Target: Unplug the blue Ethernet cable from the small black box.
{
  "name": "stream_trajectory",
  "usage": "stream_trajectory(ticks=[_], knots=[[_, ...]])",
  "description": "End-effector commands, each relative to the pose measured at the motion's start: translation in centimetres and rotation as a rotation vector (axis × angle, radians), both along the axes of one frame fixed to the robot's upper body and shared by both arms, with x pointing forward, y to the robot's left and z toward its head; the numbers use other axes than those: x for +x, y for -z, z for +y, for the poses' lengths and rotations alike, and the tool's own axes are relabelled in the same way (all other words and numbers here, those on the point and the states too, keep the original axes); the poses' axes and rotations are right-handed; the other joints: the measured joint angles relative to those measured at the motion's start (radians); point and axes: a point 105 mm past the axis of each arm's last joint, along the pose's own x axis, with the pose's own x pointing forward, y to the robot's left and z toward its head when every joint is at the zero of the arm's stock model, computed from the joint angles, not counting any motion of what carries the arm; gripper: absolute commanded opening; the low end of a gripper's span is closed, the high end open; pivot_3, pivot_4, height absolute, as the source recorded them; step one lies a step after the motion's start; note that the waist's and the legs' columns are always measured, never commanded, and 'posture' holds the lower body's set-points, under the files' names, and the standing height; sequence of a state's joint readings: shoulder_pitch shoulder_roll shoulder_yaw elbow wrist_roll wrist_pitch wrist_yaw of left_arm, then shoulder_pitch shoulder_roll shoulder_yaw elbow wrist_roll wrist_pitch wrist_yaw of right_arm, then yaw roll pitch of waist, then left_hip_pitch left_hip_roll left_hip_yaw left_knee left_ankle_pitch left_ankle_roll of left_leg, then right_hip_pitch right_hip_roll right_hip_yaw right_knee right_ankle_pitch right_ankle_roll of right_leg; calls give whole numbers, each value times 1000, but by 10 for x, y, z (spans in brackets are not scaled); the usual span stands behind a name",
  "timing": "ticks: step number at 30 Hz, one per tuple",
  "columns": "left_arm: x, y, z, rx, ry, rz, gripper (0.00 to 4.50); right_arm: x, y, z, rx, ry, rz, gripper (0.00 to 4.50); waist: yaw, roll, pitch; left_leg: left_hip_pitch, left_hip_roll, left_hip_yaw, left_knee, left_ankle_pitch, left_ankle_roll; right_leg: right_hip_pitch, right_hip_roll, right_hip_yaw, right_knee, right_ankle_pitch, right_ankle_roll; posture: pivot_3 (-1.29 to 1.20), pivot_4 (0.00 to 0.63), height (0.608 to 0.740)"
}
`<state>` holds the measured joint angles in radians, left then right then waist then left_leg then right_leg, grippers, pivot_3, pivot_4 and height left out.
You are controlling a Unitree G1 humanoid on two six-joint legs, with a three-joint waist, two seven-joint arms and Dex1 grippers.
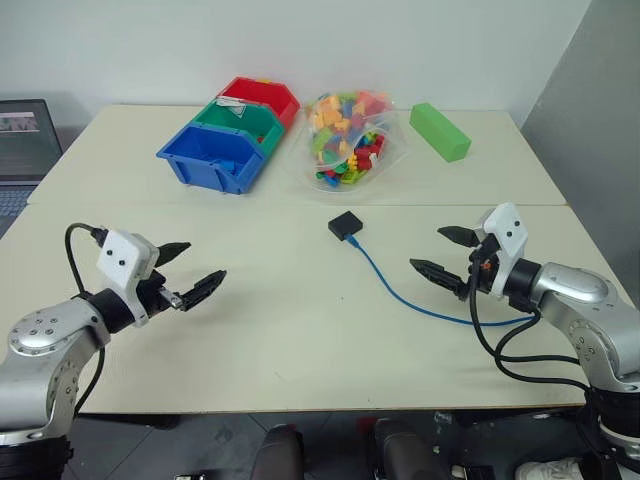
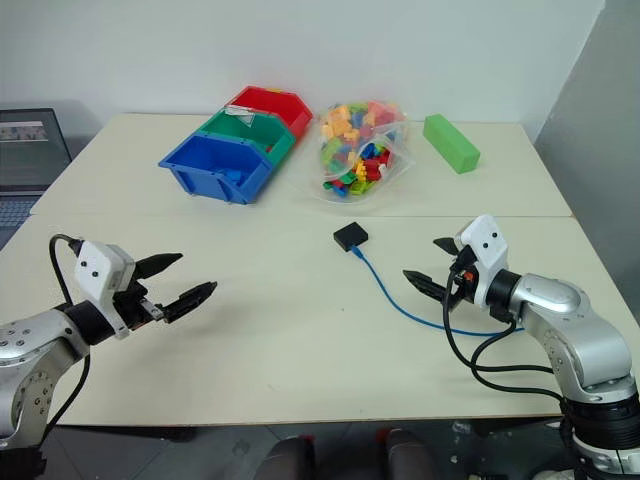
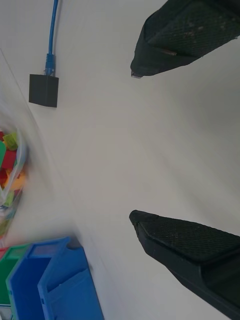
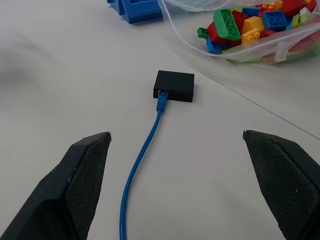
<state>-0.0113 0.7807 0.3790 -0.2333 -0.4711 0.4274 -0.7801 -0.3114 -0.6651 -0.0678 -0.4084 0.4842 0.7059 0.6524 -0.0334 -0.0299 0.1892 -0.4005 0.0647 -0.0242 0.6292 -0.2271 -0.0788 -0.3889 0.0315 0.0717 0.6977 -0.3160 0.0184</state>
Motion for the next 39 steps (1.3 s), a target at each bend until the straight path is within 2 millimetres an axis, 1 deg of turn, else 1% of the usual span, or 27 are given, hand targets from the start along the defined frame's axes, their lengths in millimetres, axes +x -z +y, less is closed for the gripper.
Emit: stream_trajectory(ticks=[1,10,12,15,16,18,21,25,27,28,29,32,34,37,39], knots=[[-1,-6,-4,-21,37,-19,4500,-2,-14,0,3,-2,-62,4484,0,0,0,0,0,0,0,0,0,0,0,0,0,0,0,0,150,740],[-4,0,-4,1,29,5,4500,0,-12,2,-9,-14,-83,4484,0,0,0,0,0,0,0,0,0,0,0,0,0,0,0,0,150,740],[-4,1,-7,3,43,20,4500,0,-10,5,-13,-35,-80,4484,0,0,0,0,0,0,0,0,0,0,0,0,0,0,0,0,150,740],[-13,10,-18,-17,139,150,4500,3,-4,15,-19,-52,-69,4484,-1,0,0,0,0,0,0,0,0,0,0,0,0,0,0,0,150,740],[-17,9,-23,-31,179,163,4500,6,-2,19,-15,-50,-68,4484,-2,0,0,0,0,0,0,0,0,0,0,0,0,0,0,0,150,740],[-20,7,-27,-44,220,171,4500,12,4,29,-12,-48,-64,4484,-3,0,0,0,0,0,0,0,0,0,0,0,0,0,0,0,150,740],[-18,4,-29,-16,243,153,4500,25,11,46,3,-41,-61,4484,-7,0,0,0,0,0,0,0,0,0,0,0,0,0,0,0,150,740],[-8,-6,-34,4,259,100,4500,50,36,76,-16,-15,-40,4484,-8,0,0,0,0,0,0,0,0,-1,1,0,1,0,0,0,150,740],[-6,-8,-36,13,274,87,4500,62,44,87,-20,3,-31,4484,-9,0,0,0,0,0,0,0,0,-1,0,0,1,0,0,0,150,740],[-6,-10,-37,21,284,74,4500,68,47,90,-25,18,-31,4484,-9,0,0,0,0,0,0,0,0,-1,0,0,0,0,-1,0,150,740],[-6,-12,-39,27,294,63,4500,74,49,91,-23,36,-31,4484,-9,0,0,-1,0,0,0,0,0,-1,0,0,1,3,-5,0,150,740],[-9,-15,-43,29,325,63,4500,92,54,99,-1,88,-1,4484,-9,0,0,-1,0,1,0,0,0,-1,0,0,0,3,-5,0,150,740],[-11,-16,-44,31,335,66,4500,99,58,106,7,98,17,4484,-12,0,0,-1,0,1,0,0,0,-1,0,0,0,3,-5,0,150,740],[-11,-15,-40,44,328,72,4500,108,64,114,17,117,47,4484,-16,0,0,-1,0,0,0,0,0,-1,0,-1,1,3,-5,0,150,740],[-11,-15,-38,45,322,74,4500,113,67,115,22,144,73,4199,-17,0,0,-1,0,0,-1,0,0,-1,0,-1,1,3,-6,0,150,740]])
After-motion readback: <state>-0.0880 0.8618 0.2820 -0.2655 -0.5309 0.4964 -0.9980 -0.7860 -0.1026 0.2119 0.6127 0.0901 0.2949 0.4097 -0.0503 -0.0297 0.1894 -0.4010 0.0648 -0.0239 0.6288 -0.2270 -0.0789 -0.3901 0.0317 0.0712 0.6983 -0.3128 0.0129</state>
